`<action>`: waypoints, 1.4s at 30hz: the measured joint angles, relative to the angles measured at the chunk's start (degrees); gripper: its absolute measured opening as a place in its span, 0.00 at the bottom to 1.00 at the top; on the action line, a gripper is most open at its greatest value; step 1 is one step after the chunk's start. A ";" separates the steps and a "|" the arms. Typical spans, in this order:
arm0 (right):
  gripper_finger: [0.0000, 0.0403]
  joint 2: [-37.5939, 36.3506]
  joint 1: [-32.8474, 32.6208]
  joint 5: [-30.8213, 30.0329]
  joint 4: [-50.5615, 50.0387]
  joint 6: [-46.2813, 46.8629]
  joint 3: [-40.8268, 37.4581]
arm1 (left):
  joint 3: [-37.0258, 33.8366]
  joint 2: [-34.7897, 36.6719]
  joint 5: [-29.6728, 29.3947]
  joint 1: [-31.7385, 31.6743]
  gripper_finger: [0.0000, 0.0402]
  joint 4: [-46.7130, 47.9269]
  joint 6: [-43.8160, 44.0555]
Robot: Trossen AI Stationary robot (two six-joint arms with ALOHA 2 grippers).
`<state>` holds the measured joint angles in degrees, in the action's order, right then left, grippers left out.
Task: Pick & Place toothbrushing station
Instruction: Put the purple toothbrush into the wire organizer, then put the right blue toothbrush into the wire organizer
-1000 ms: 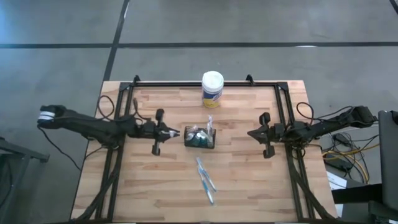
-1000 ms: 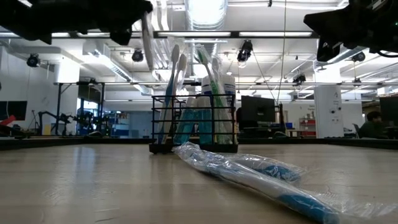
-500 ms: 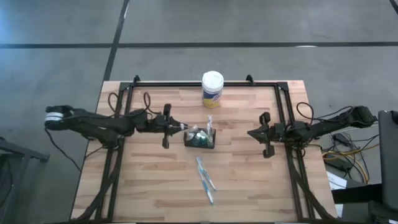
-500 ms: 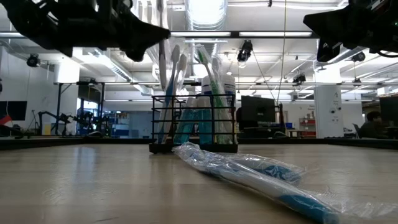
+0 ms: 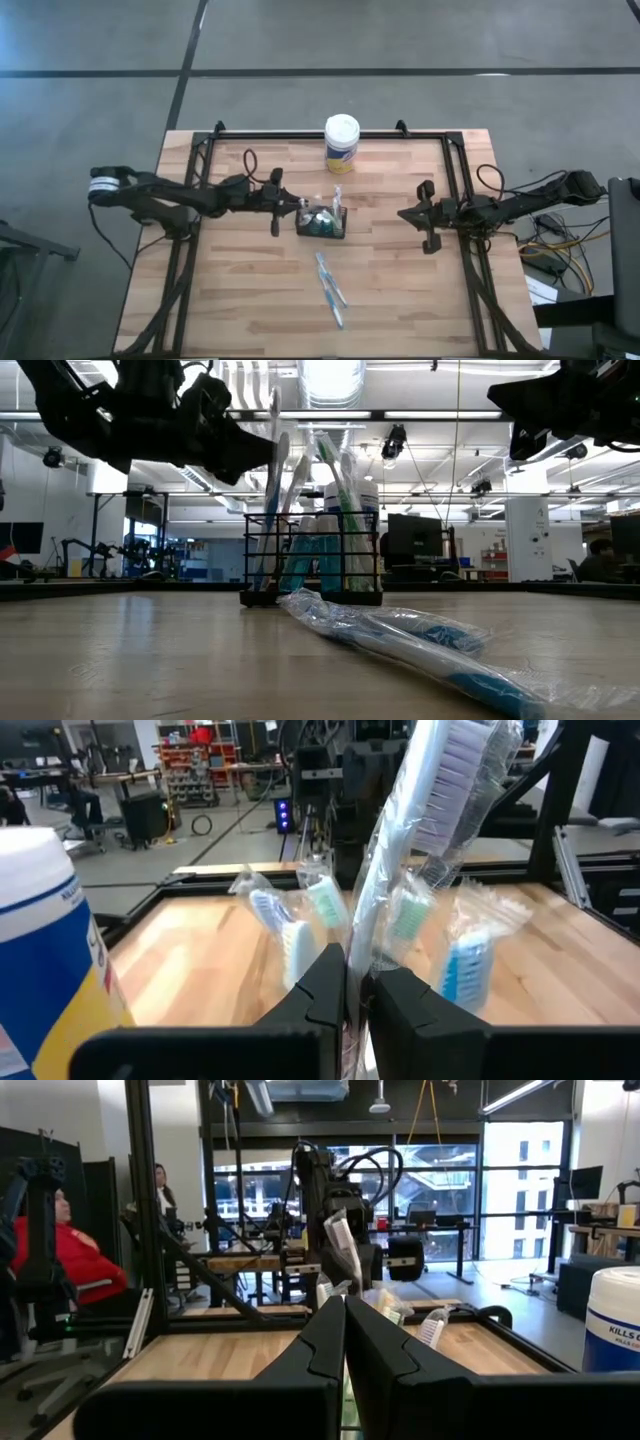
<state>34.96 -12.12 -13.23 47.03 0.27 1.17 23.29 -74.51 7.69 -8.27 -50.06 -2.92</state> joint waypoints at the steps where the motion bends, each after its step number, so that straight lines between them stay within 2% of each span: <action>1: 0.02 0.00 0.00 0.00 -0.02 0.06 0.00 | 0.00 -0.73 0.02 -0.02 0.06 -0.57 0.00; 20: 0.02 -0.02 0.00 0.03 -0.02 1.30 0.00 | -0.17 -11.62 0.15 -0.28 0.07 -6.02 0.14; 23: 0.02 -0.02 0.01 0.04 -0.02 1.30 0.00 | -0.22 -11.76 -0.01 -0.31 0.15 -5.36 1.24; 35: 0.02 -0.04 0.00 0.07 0.02 2.61 0.02 | -0.26 -5.31 0.19 -0.28 0.61 -1.64 4.19; 38: 0.02 -0.02 0.00 0.07 0.02 2.61 0.02 | -0.26 -3.94 0.19 -0.28 0.69 1.07 4.10; 42: 0.02 -0.07 0.01 0.07 0.03 2.65 0.02 | -0.26 -3.19 0.19 -0.28 0.74 2.83 3.66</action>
<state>34.89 -12.11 -13.17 47.06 2.92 1.19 23.03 -77.70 7.88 -8.56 -47.23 0.75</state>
